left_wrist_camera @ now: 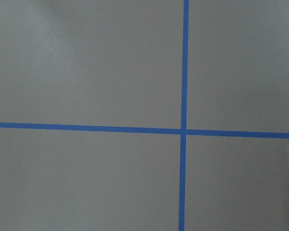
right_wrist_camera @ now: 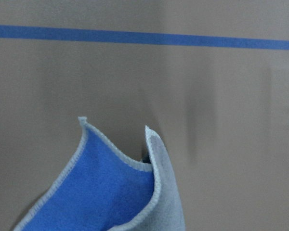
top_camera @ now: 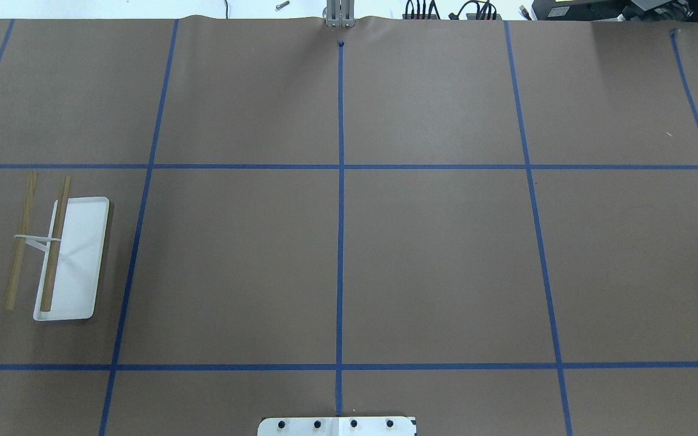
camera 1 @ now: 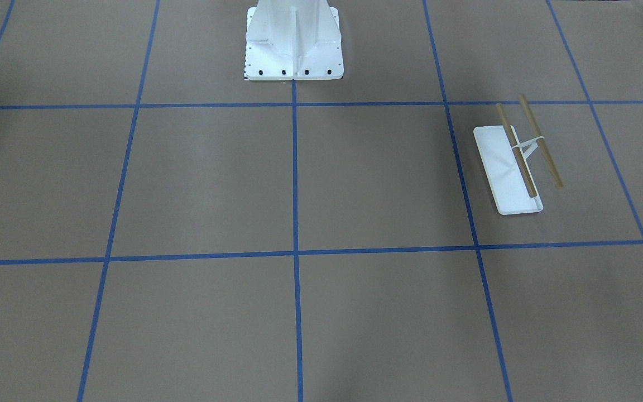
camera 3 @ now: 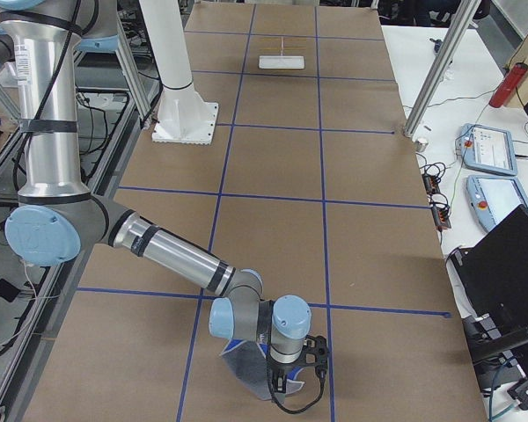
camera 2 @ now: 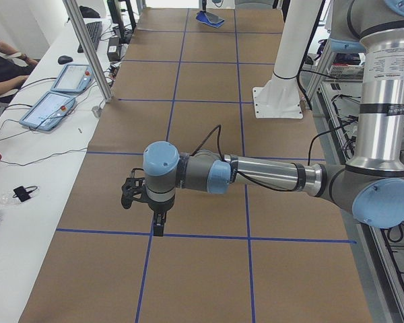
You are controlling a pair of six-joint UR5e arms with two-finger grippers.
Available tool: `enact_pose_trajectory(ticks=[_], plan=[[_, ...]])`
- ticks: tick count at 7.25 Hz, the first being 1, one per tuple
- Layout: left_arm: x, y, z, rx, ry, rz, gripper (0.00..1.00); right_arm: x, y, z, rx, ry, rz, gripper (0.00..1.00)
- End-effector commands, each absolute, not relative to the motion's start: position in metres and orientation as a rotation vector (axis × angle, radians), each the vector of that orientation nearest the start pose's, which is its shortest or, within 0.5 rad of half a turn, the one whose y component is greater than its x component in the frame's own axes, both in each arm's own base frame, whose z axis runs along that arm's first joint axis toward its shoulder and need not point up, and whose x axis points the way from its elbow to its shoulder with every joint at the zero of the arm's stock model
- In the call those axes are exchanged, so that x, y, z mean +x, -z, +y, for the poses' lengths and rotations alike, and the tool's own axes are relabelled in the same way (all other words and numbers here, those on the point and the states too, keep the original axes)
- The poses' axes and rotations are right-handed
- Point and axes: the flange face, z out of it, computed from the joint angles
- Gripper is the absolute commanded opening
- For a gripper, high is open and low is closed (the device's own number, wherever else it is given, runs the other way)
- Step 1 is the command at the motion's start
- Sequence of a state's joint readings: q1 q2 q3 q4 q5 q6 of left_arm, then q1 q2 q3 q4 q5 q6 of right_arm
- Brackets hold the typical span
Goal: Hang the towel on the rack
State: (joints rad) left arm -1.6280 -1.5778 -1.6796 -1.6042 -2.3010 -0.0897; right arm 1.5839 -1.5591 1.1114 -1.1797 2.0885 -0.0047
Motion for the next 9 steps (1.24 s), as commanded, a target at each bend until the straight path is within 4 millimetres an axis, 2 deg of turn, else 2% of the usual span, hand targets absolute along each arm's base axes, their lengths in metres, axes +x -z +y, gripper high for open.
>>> enact_pose_trajectory(ticks=[1,3,6,8,9], plan=[[-0.095,-0.601,-0.497,0.130,0.086,0.731,0.99,0.091,-0.852,-0.459,-0.056,-0.028,-0.507,1.00],[-0.095,-0.602,-0.497,0.129,0.085,0.731,0.99,0.090,-0.855,-0.474,-0.065,-0.029,-0.514,1.00],[-0.095,-0.601,-0.497,0.132,0.082,0.731,0.99,0.086,-0.861,-0.472,-0.084,-0.031,-0.540,1.00],[-0.095,-0.599,-0.497,0.136,0.080,0.731,0.99,0.081,-0.863,-0.469,-0.093,-0.033,-0.587,0.92],[-0.095,-0.598,-0.497,0.137,0.079,0.731,0.99,0.079,-0.864,-0.469,-0.097,-0.032,-0.595,0.93]])
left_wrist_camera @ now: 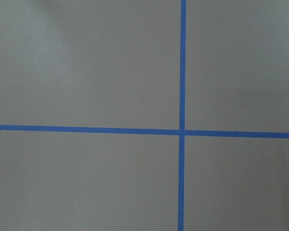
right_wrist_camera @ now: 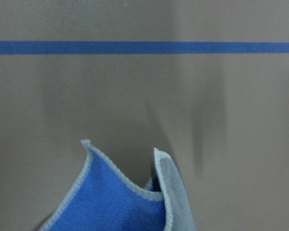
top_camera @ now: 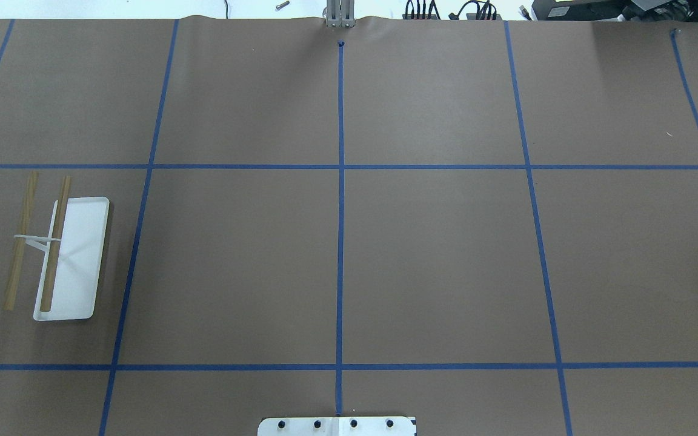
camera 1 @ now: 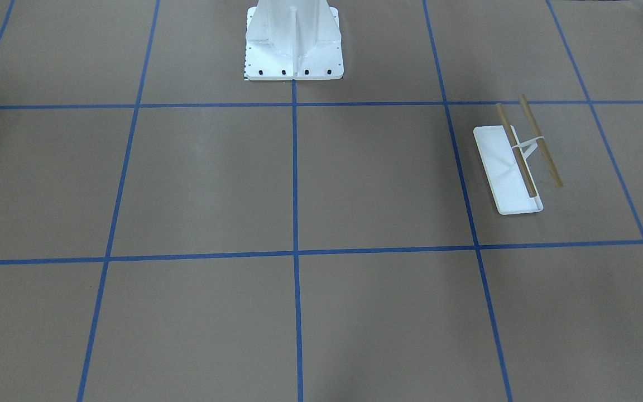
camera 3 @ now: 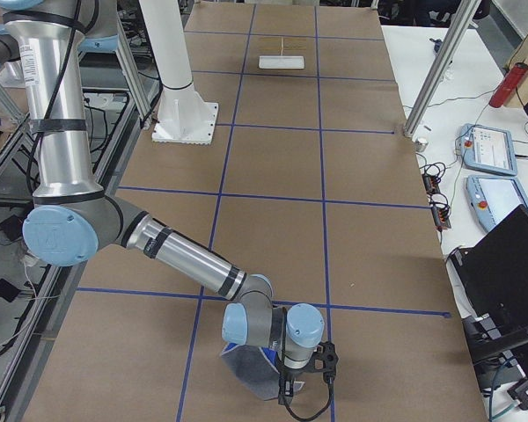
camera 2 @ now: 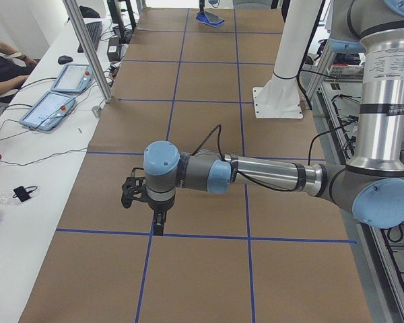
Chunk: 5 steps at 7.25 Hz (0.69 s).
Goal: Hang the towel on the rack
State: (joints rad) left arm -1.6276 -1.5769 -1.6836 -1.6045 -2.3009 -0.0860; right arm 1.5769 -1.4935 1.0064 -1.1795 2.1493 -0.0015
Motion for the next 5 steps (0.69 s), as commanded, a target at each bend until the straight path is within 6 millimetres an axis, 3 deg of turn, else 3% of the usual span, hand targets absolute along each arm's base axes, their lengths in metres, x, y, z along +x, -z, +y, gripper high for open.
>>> enact_pose_trajectory(ticks=[1,2,3,4,5], plan=[[-0.0952,-0.5980,-0.4973,0.137,0.079,0.731,0.99,0.0761,-0.8647,-0.4683,-0.101,-0.029,-0.602,0.92],[-0.0952,-0.5980,-0.4973,0.138,0.078,0.731,0.99,0.0756,-0.8663,-0.4671,-0.105,-0.030,-0.608,0.71],[-0.0952,-0.5980,-0.4973,0.137,0.079,0.731,0.99,0.0756,-0.8696,-0.4644,-0.111,-0.032,-0.608,0.07],[-0.0952,-0.5957,-0.4973,0.142,0.076,0.731,0.99,0.0759,-0.8656,-0.4684,-0.101,-0.029,-0.605,0.00],[-0.0952,-0.5944,-0.4973,0.144,0.076,0.731,0.99,0.0762,-0.8657,-0.4690,-0.104,-0.039,-0.600,0.00]])
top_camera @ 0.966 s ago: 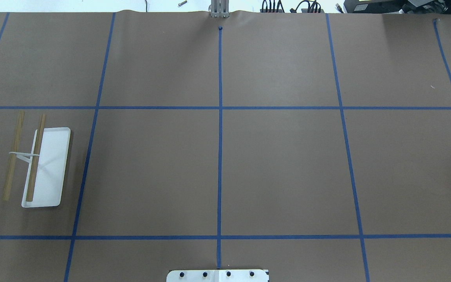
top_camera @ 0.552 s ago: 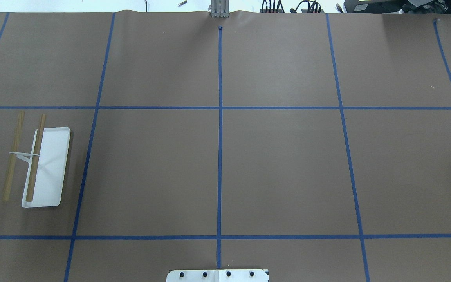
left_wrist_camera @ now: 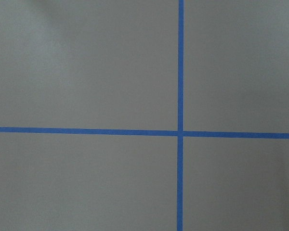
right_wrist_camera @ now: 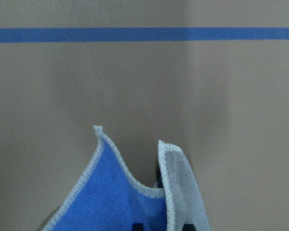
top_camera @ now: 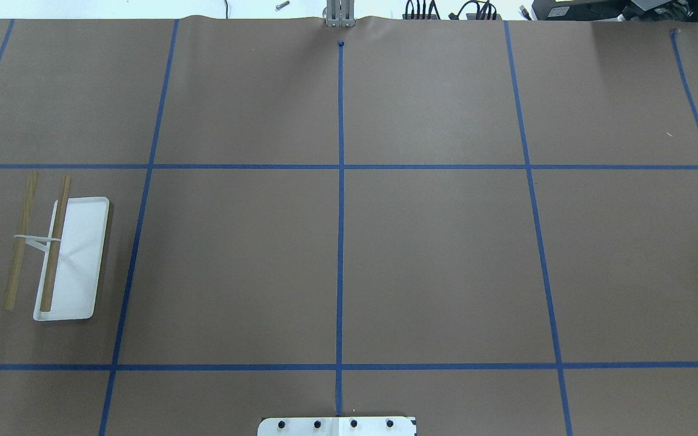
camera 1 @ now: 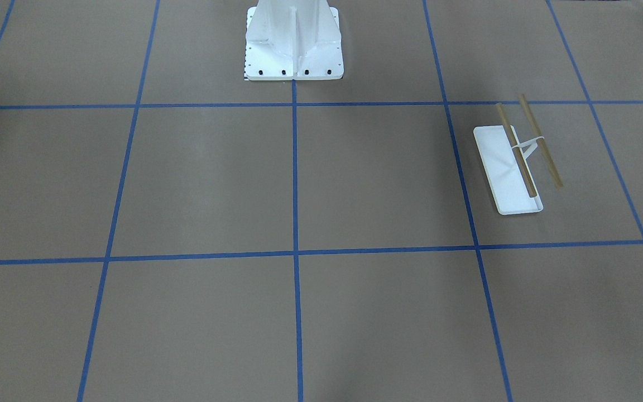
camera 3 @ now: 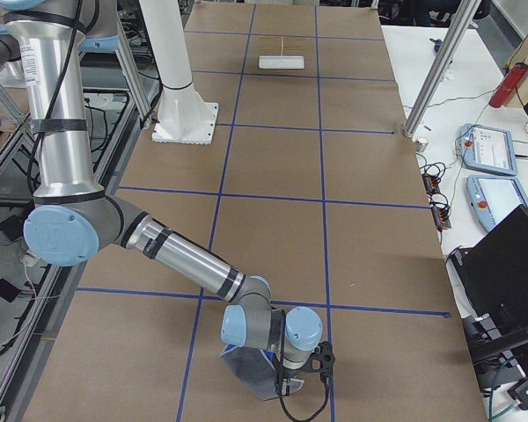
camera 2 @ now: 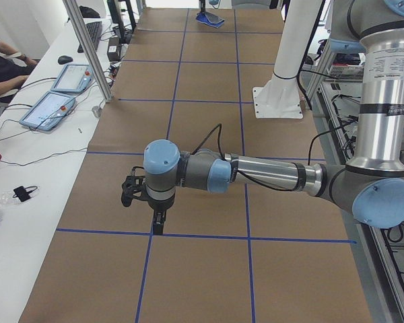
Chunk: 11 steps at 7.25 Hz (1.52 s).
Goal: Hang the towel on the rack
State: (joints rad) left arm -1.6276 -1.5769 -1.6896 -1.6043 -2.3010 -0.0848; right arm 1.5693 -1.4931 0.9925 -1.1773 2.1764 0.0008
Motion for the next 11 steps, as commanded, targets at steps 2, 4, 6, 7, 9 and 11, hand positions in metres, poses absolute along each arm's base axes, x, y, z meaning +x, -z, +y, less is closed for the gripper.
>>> enact_pose_trajectory(ticks=[2,4,6,7,9,11], plan=[[-0.095,-0.587,-0.496,0.156,0.076,0.733,0.99,0.075,-0.822,-0.512,-0.019,-0.006,-0.612,0.00],[-0.095,-0.561,-0.486,0.207,0.052,0.737,0.99,0.080,-0.747,-0.544,0.081,0.035,-0.647,0.00],[-0.085,-0.519,-0.497,0.275,0.010,0.740,0.99,0.067,-0.602,-0.602,0.166,0.076,-0.709,0.00],[-0.055,-0.495,-0.518,0.272,-0.004,0.758,0.99,0.032,-0.526,-0.621,0.184,0.139,-0.710,0.00],[0.033,-0.412,-0.562,0.166,0.185,0.886,0.99,-0.033,-0.402,-0.623,0.216,0.024,-0.763,0.00],[0.115,-0.338,-0.578,0.023,0.298,1.005,0.99,-0.094,-0.317,-0.606,0.281,0.064,-0.826,0.00]])
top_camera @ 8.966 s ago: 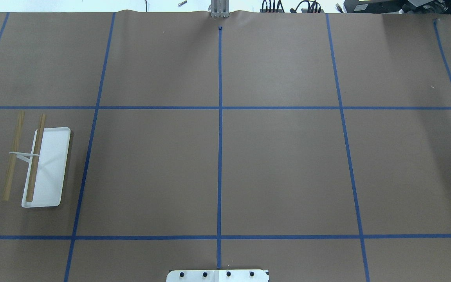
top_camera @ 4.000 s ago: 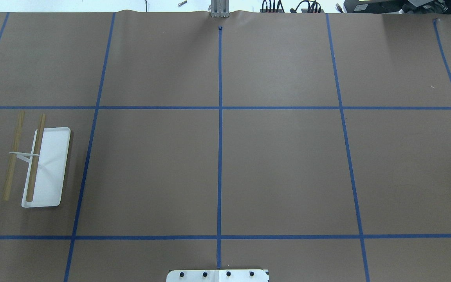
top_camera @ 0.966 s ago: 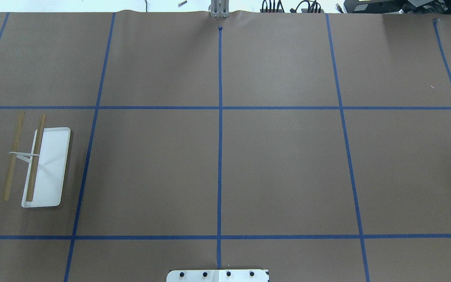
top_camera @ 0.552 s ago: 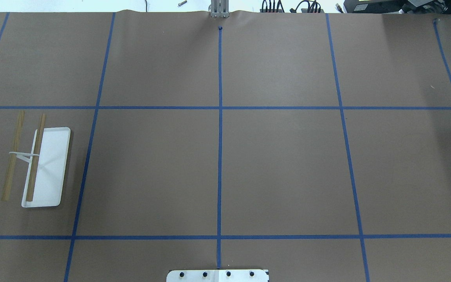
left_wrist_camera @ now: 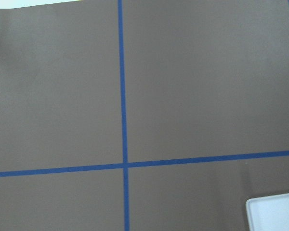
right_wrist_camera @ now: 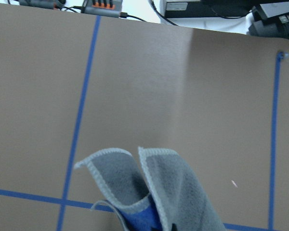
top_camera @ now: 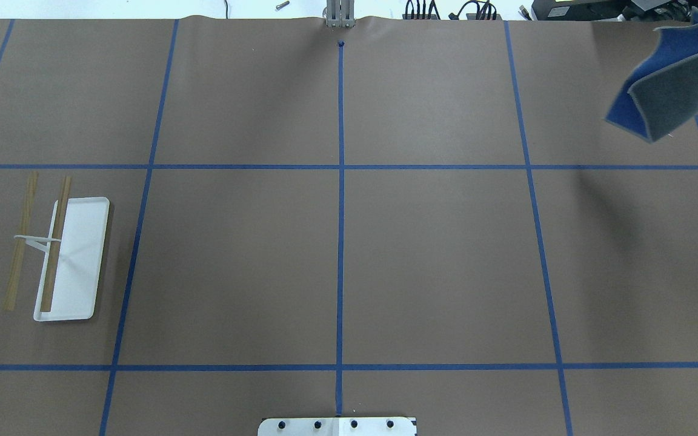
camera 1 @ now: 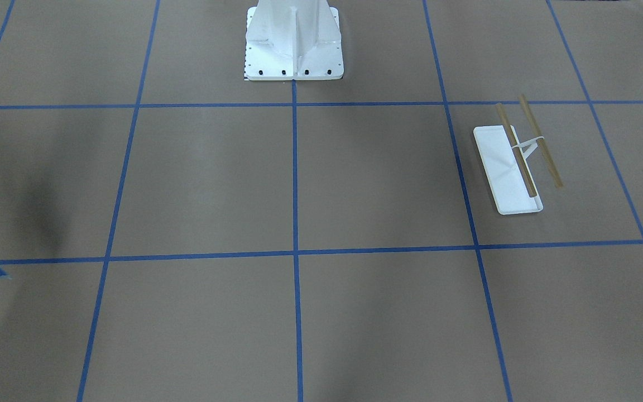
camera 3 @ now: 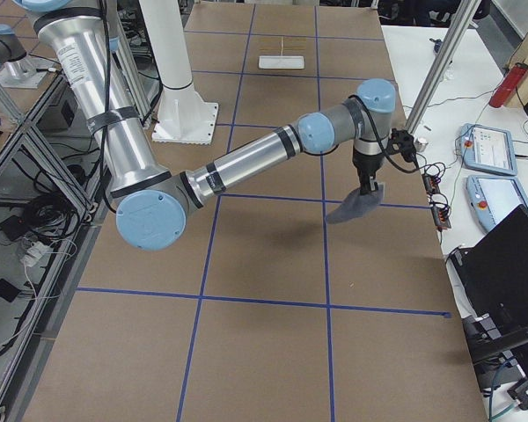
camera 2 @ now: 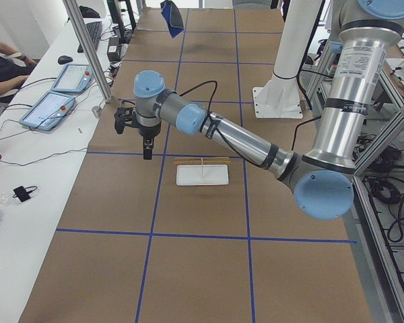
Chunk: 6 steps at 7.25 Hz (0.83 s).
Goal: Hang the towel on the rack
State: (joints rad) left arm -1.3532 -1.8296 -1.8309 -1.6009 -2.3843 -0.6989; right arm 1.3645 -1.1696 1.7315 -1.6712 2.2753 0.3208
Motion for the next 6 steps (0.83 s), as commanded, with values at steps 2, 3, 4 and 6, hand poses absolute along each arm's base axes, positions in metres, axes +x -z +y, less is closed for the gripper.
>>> enact_pose_trajectory(ticks=[2,3,4,6], plan=[[0.217,-0.250,-0.574,-0.143,0.441,1.064,0.99,-0.151,-0.244,-0.558,0.365,0.141,-0.883,0.00],[0.251,-0.205,-0.569,-0.191,0.505,1.090,0.99,-0.183,-0.216,-0.525,0.414,0.157,-0.881,0.00],[0.289,-0.166,-0.557,-0.227,0.554,1.127,0.99,-0.222,-0.187,-0.482,0.456,0.123,-0.888,0.00],[0.341,-0.116,-0.556,-0.320,0.718,1.249,0.99,-0.272,-0.156,-0.418,0.561,0.134,-0.884,0.00]])
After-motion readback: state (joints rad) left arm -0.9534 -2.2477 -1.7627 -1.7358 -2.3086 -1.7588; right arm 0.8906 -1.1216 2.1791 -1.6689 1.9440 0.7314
